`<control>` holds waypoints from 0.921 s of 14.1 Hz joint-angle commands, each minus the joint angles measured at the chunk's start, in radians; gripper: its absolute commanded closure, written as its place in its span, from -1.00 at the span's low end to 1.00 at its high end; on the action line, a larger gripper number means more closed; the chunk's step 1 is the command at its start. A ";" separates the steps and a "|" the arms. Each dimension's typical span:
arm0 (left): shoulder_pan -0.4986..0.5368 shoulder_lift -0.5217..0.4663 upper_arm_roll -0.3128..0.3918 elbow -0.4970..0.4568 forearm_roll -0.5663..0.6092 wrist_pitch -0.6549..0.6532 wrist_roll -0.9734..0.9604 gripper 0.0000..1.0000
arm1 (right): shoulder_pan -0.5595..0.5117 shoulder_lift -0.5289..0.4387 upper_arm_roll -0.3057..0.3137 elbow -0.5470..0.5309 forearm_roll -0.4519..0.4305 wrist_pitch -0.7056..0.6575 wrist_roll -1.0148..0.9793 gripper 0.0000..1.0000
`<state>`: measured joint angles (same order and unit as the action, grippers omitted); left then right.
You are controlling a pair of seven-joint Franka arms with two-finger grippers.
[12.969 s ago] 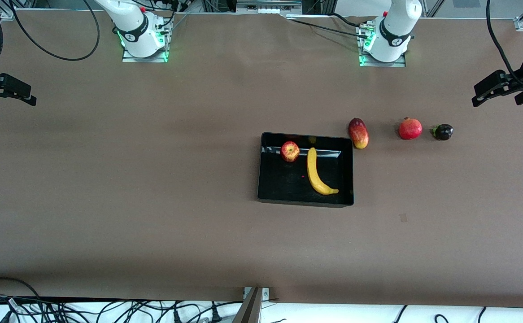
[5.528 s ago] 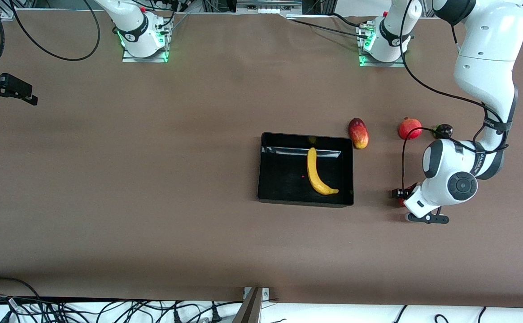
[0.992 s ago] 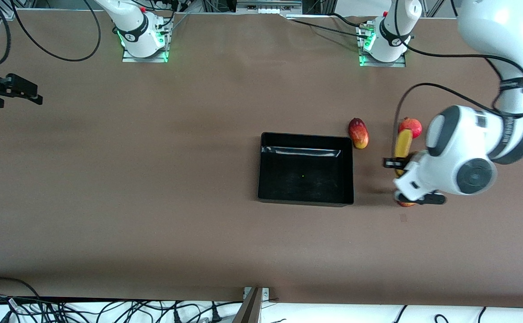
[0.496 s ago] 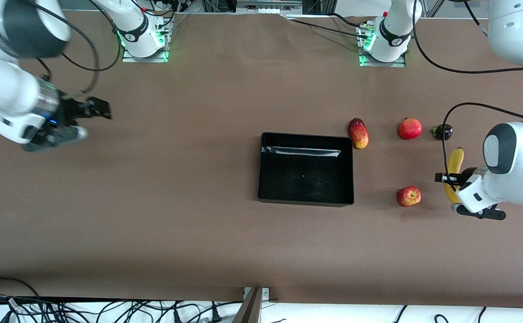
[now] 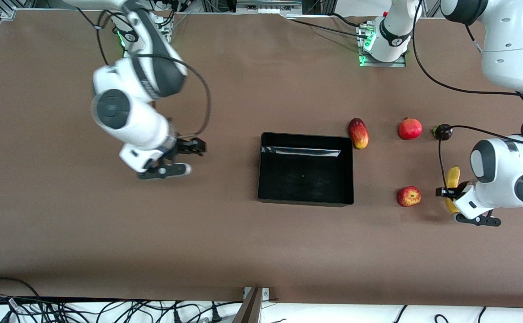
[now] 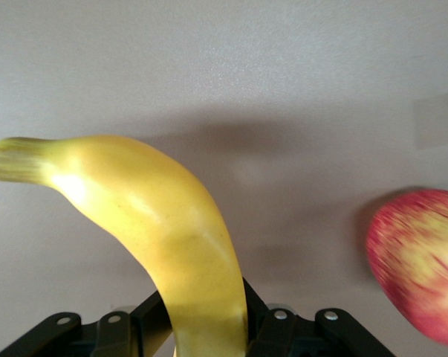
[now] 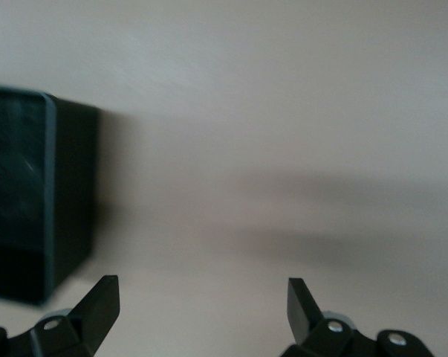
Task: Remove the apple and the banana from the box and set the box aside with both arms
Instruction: 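Lower the banana onto the table while the right gripper grasps the tray rim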
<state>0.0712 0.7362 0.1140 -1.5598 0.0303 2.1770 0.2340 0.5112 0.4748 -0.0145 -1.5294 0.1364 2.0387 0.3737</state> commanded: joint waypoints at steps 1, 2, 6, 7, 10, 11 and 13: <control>-0.004 0.011 0.004 -0.059 -0.020 0.104 -0.004 1.00 | 0.107 0.106 -0.012 0.040 0.008 0.194 0.144 -1.00; -0.004 0.032 0.003 -0.063 -0.020 0.139 -0.016 1.00 | 0.137 0.139 -0.012 0.040 0.006 0.259 0.172 -1.00; -0.004 0.074 0.003 -0.098 -0.007 0.251 -0.048 -0.36 | 0.231 0.223 -0.015 0.040 -0.007 0.353 0.180 -0.73; -0.005 0.074 0.003 -0.097 -0.006 0.248 -0.048 -0.99 | 0.242 0.241 -0.013 0.040 -0.008 0.354 0.182 -0.19; -0.010 0.039 0.003 -0.089 -0.007 0.204 -0.050 -1.00 | 0.257 0.274 -0.013 0.040 -0.006 0.395 0.183 0.78; -0.010 0.017 0.004 -0.077 -0.006 0.148 -0.045 -1.00 | 0.256 0.275 -0.013 0.040 -0.006 0.402 0.183 1.00; -0.013 -0.043 0.001 -0.031 0.073 -0.033 -0.041 -1.00 | 0.256 0.274 -0.013 0.038 -0.008 0.402 0.182 1.00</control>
<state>0.0675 0.7616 0.1133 -1.6206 0.0443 2.2944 0.1989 0.7572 0.7381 -0.0174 -1.5177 0.1357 2.4383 0.5420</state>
